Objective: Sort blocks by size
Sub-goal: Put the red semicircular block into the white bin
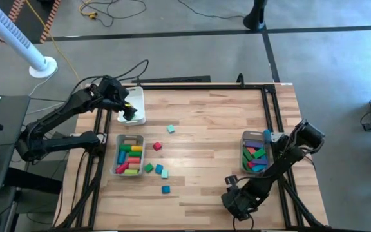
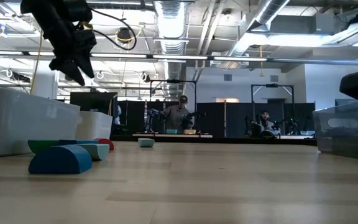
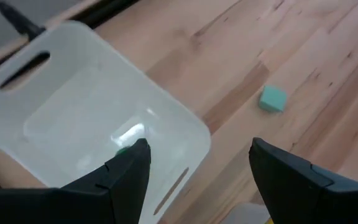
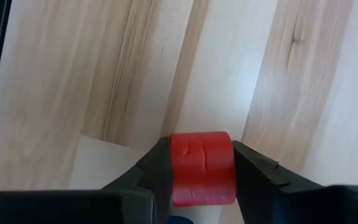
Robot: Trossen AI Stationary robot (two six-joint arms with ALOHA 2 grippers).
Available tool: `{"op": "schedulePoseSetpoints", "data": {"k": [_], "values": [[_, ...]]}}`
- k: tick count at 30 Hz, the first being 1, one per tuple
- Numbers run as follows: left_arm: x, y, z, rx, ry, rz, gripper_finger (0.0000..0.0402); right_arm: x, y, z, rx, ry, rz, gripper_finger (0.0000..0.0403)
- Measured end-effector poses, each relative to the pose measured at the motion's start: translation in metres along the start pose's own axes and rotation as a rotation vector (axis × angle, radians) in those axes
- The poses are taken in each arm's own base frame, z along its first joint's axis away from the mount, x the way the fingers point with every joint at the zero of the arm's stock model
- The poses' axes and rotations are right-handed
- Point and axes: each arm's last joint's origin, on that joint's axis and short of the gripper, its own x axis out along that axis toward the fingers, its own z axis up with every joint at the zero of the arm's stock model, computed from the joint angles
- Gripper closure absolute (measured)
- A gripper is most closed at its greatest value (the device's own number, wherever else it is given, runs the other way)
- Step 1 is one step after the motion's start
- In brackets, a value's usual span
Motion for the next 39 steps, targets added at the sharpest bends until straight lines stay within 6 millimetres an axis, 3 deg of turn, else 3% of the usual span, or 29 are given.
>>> {"op": "schedulePoseSetpoints", "data": {"k": [6,18,29,35,39], "values": [[-0.016,-0.013,0.017,0.025,-0.113,-0.058,0.014,-0.012,-0.012,0.016,0.024,-0.044,0.014,0.0241],[-0.028,-0.077,0.051,0.017,-0.41,-0.54,0.014,-0.082,-0.073,0.046,0.007,-0.344,-0.208,0.0242],[0.014,-0.151,0.044,0.149,-0.277,-0.812,0.014,-0.167,-0.118,0.087,-0.137,-0.577,-0.503,0.0241],[0.049,-0.175,0.042,-0.049,-0.151,-0.862,0.014,-0.196,-0.126,0.102,-0.225,-0.619,-0.631,0.0241],[0.064,-0.187,0.048,-0.189,-0.134,-0.952,0.014,-0.201,-0.132,0.104,-0.226,-0.61,-0.673,0.0241]]}}
